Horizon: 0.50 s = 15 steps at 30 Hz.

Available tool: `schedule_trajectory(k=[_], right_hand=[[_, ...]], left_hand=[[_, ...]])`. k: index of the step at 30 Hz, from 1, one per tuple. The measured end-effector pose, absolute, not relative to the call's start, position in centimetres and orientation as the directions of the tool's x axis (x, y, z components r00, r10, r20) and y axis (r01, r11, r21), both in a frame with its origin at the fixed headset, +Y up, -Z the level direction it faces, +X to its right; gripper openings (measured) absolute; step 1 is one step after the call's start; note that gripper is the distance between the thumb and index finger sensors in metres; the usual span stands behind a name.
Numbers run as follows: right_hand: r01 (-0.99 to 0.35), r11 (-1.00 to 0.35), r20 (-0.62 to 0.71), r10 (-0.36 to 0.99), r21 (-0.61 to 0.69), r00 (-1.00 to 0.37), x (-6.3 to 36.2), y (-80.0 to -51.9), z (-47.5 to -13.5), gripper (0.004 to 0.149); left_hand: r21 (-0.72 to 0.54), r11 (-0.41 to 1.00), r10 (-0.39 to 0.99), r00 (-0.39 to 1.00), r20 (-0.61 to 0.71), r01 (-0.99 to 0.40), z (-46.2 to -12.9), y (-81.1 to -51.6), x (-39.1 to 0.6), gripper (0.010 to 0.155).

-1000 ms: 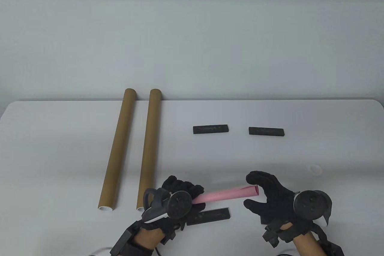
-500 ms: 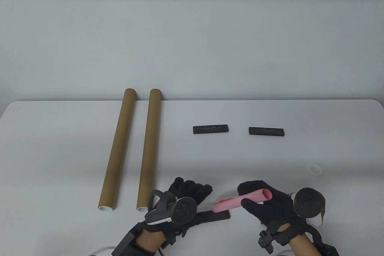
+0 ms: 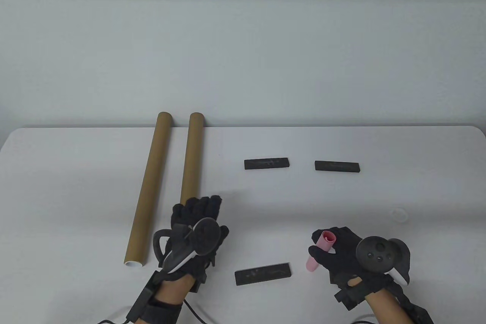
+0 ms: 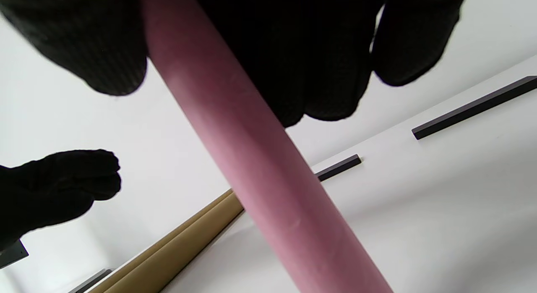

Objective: Roll up papers and store in mailing tubes

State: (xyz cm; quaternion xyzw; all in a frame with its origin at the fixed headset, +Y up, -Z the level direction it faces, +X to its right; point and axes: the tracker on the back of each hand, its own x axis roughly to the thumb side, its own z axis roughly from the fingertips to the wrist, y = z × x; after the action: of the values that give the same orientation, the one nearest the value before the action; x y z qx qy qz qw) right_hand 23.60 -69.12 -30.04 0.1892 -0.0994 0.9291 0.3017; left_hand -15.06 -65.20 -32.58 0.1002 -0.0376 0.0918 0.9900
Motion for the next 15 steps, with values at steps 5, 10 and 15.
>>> schedule_trajectory(k=[5, 10, 15], right_hand=[[-0.603, -0.787, 0.436, 0.501, -0.130, -0.747, 23.6, -68.2, -29.4, 0.059], [-0.599, -0.783, 0.452, 0.479, -0.167, -0.752, 23.7, -67.7, -28.9, 0.059], [-0.633, -0.758, 0.468, 0.508, -0.157, -0.724, 23.6, -67.4, -28.6, 0.059]], left_hand=[[0.195, 0.970, 0.183, 0.965, -0.187, -0.146, -34.0, -63.7, -20.3, 0.083], [-0.018, 0.988, 0.133, 0.910, -0.393, -0.152, -37.0, -65.8, -25.2, 0.089], [-0.291, 0.918, 0.089, 0.855, -0.511, -0.270, -41.2, -68.9, -28.0, 0.097]])
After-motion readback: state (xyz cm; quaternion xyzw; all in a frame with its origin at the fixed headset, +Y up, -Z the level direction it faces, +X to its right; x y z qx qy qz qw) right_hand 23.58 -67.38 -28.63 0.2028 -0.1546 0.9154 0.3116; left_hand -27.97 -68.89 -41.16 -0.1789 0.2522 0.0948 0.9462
